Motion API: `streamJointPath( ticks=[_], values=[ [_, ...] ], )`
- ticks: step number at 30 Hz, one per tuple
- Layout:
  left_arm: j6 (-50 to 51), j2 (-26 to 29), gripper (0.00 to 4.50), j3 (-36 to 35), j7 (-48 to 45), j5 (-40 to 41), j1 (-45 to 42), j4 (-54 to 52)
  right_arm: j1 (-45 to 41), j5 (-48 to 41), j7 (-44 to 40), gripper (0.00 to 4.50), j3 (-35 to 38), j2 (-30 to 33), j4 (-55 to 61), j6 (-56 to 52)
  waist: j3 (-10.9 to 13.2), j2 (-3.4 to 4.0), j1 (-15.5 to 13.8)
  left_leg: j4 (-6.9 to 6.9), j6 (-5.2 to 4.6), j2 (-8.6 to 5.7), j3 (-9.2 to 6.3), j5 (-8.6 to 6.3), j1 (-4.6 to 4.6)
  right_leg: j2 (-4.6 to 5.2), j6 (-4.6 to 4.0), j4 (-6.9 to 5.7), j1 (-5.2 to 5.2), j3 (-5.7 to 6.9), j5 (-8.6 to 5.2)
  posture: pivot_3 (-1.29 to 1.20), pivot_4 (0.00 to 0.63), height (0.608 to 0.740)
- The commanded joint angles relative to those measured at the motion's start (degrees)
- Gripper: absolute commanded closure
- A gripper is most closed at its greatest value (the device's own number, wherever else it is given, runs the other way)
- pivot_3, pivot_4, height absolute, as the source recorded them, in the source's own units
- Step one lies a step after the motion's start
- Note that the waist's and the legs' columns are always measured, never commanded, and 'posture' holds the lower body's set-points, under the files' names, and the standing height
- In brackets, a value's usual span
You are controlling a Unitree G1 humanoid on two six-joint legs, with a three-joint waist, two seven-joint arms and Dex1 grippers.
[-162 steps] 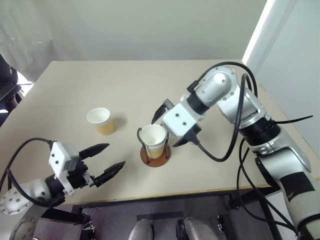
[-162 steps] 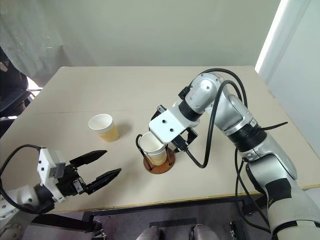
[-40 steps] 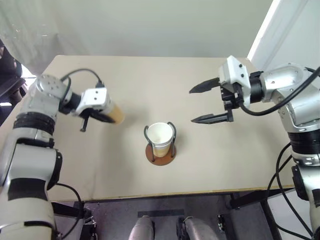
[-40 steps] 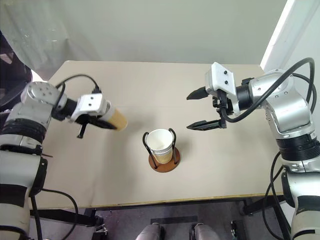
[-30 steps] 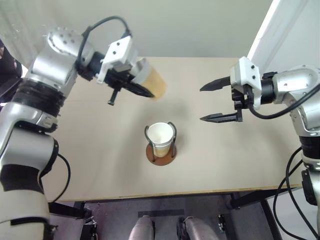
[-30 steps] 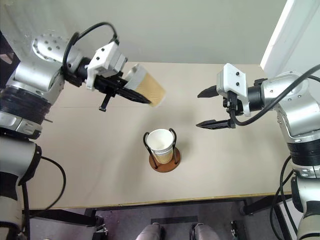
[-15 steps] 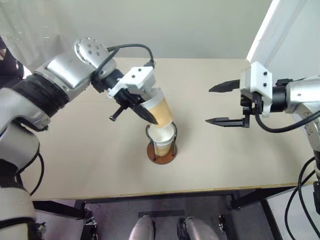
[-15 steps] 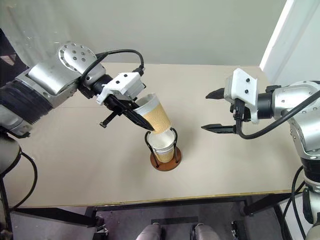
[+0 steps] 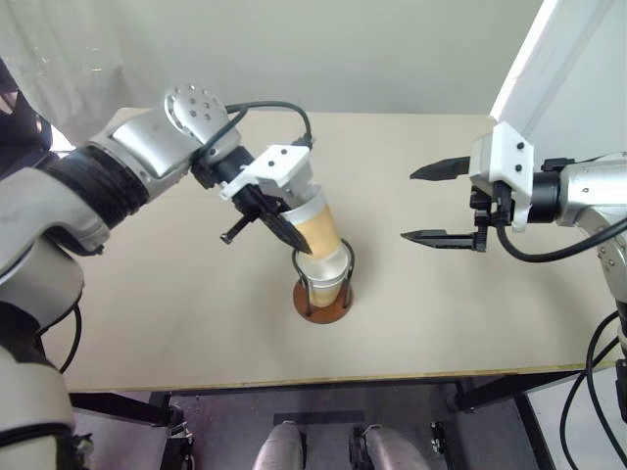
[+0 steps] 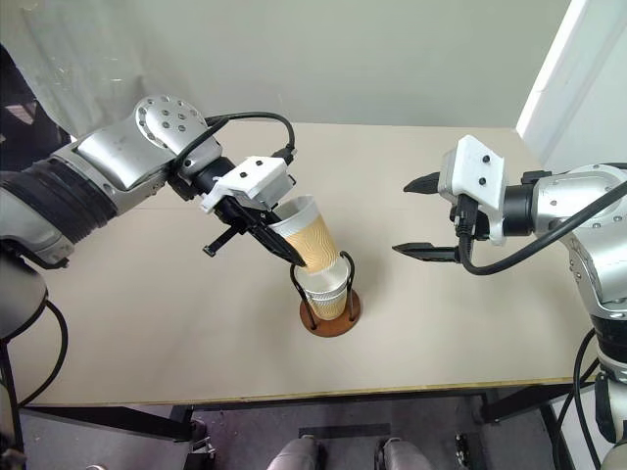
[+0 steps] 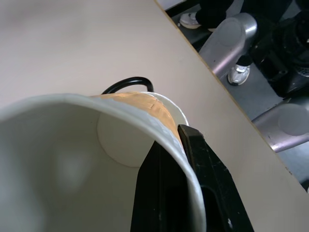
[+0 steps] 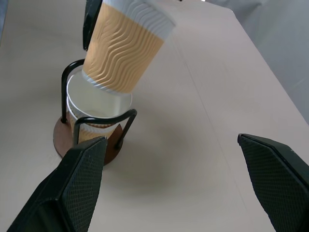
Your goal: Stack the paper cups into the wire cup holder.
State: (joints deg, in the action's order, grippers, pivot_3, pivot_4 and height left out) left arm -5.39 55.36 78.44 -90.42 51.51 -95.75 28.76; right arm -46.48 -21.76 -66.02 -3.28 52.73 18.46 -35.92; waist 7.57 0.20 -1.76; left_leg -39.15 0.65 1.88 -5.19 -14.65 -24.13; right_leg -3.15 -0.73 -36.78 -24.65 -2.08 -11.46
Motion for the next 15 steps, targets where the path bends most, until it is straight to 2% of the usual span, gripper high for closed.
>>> streamJointPath(
  ticks=[1,15],
  values=[
    [-0.33,0.76,4.45,0.12,-2.08,0.92,-1.74,-0.84,-1.67,-1.0,0.82,0.0,1.85,0.42,1.55,-0.18,0.0,0.0,-0.03,0.02,-0.04,-0.05,0.04,-0.02,0.01,0.04,0.03,0.0,0.0,0.0,-0.02,0.0,0.15,0.74],
    [-3.0,-1.48,4.45,0.58,-2.08,-0.01,-0.31,0.48,-2.13,-1.79,3.22,0.0,1.21,-0.13,4.19,-3.12,0.01,0.02,0.01,0.01,-0.29,-0.18,0.14,-0.14,-0.03,0.29,0.19,0.06,0.02,-0.02,-0.11,0.0,0.15,0.74]
  ],
)
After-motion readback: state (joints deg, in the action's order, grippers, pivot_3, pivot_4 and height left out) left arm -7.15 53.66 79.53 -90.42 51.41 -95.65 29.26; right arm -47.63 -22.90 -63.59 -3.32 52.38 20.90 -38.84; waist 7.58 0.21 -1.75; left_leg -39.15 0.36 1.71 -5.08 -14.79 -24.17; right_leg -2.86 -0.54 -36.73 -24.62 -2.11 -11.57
